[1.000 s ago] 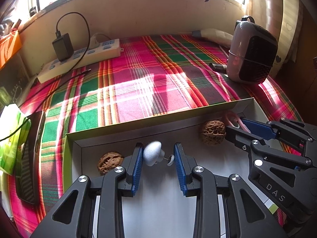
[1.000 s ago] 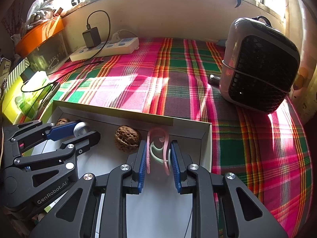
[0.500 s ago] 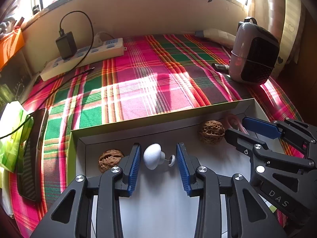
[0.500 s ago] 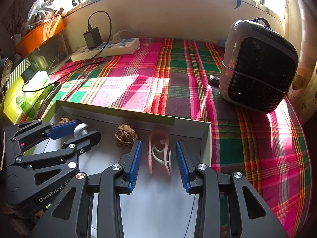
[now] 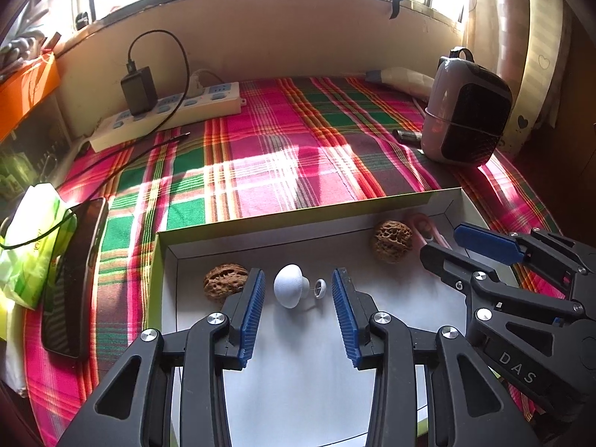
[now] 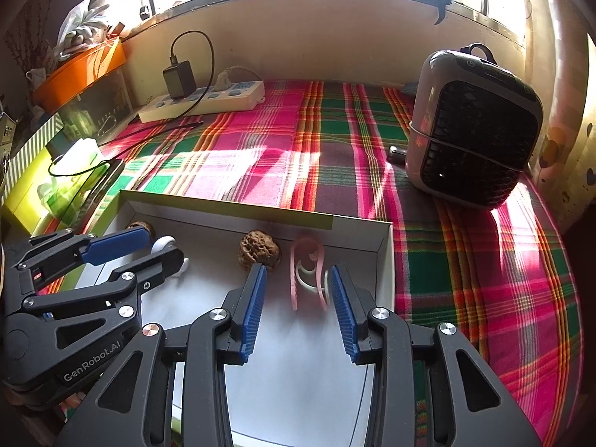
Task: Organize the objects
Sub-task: 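Withdraw both open tools from the box toward the remaining items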
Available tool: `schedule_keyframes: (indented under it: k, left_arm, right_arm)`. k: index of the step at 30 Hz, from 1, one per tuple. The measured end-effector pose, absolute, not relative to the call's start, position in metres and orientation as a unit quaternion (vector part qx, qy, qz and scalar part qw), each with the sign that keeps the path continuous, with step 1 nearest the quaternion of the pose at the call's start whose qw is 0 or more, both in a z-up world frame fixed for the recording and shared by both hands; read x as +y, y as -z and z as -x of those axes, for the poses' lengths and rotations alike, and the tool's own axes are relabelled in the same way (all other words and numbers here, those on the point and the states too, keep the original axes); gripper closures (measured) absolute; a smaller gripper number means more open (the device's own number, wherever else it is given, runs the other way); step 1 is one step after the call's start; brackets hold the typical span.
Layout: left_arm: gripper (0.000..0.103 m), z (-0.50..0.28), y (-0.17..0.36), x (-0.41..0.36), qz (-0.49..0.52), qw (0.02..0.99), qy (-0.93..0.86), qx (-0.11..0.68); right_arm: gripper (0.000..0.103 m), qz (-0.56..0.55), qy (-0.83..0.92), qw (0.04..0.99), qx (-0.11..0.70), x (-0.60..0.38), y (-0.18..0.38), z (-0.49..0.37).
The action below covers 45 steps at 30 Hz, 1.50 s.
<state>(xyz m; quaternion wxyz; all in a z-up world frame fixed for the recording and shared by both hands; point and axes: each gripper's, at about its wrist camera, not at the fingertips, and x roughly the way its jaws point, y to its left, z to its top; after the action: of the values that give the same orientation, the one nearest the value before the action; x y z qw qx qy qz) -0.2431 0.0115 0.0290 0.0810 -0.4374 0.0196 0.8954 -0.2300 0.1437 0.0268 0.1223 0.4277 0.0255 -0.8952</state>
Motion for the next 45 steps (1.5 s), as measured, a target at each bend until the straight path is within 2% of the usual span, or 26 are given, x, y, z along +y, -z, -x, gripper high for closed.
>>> schedule_keyframes:
  k: [45]
  left_arm:
    - [0.067, 0.116, -0.051, -0.025, 0.385, 0.056, -0.921, -0.024]
  right_arm:
    - [0.065, -0.369, 0.919, 0.136, 0.005, 0.148, -0.055, 0.122]
